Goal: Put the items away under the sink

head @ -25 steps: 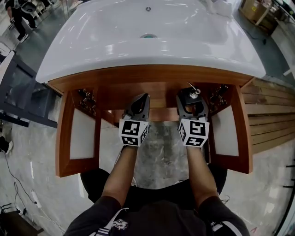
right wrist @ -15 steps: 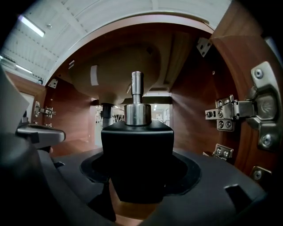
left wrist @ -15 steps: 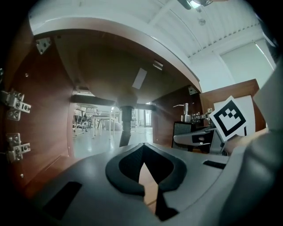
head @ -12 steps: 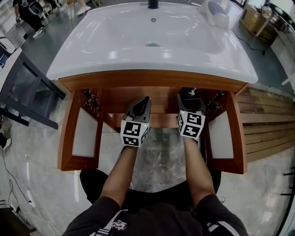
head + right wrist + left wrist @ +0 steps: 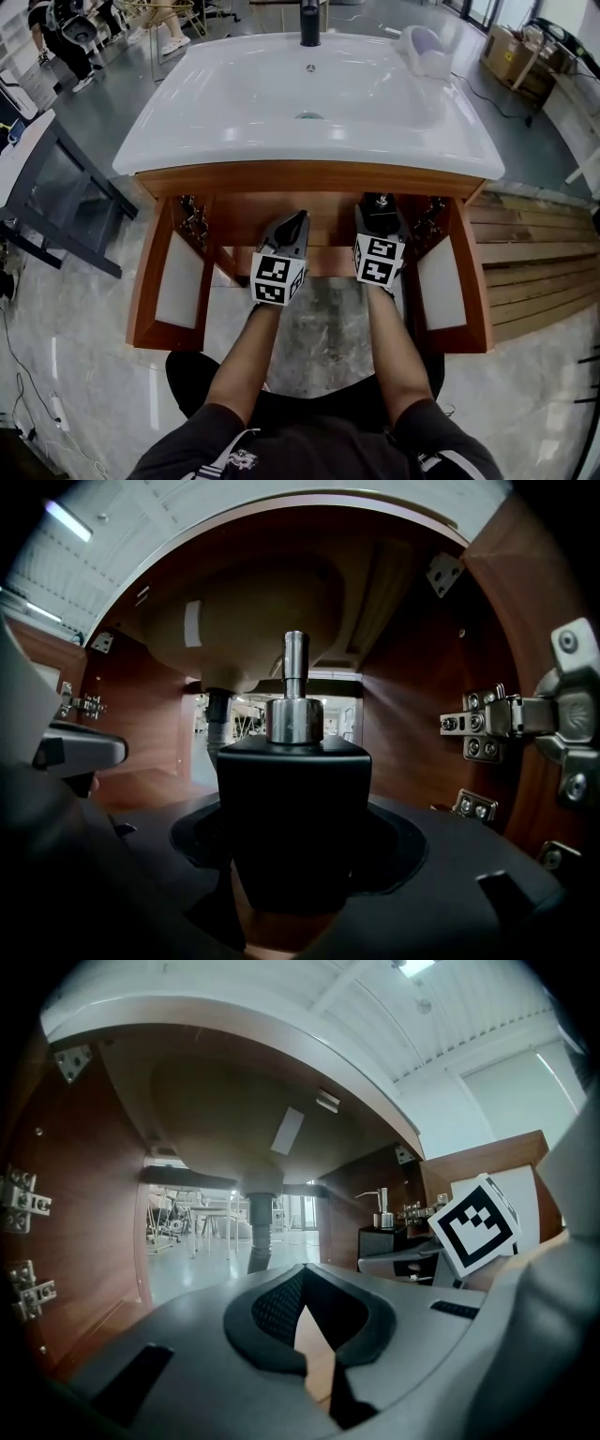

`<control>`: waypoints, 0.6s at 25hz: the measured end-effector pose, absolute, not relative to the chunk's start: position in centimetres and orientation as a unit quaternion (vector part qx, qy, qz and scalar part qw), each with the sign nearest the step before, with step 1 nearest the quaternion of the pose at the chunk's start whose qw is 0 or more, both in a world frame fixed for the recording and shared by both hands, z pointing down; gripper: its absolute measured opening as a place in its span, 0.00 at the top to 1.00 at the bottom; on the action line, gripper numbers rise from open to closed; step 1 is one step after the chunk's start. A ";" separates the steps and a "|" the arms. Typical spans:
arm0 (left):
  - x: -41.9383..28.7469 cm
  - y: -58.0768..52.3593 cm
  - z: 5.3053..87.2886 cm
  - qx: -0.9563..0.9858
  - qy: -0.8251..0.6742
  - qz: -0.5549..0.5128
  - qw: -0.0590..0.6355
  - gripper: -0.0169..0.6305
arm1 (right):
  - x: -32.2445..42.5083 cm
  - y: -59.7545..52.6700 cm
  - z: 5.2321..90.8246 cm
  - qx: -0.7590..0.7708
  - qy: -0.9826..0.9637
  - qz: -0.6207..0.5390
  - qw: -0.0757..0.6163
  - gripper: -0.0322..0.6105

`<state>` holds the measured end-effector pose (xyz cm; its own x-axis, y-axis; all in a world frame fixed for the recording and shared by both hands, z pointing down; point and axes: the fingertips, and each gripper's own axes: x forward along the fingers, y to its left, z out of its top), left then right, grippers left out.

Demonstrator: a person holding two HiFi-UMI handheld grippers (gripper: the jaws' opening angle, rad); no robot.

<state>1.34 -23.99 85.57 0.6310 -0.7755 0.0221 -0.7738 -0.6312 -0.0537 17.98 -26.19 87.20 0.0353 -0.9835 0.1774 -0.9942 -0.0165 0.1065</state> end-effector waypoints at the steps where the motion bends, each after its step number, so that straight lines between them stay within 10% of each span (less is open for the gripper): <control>1: 1.5 -24.0 85.6 -0.904 0.427 -0.023 0.020 0.98 | 18.0 -26.3 87.3 0.714 -0.692 0.025 0.101 0.45; 15: 1.6 -23.9 86.4 -0.904 0.425 -0.033 0.023 0.98 | 18.3 -26.8 87.9 0.717 -0.685 0.032 0.126 0.43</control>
<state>1.63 -23.93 86.36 0.6371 -0.7696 0.0412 -0.7666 -0.6383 -0.0691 18.30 -26.81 87.91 0.0595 -0.9743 0.2173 -0.9901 -0.0299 0.1369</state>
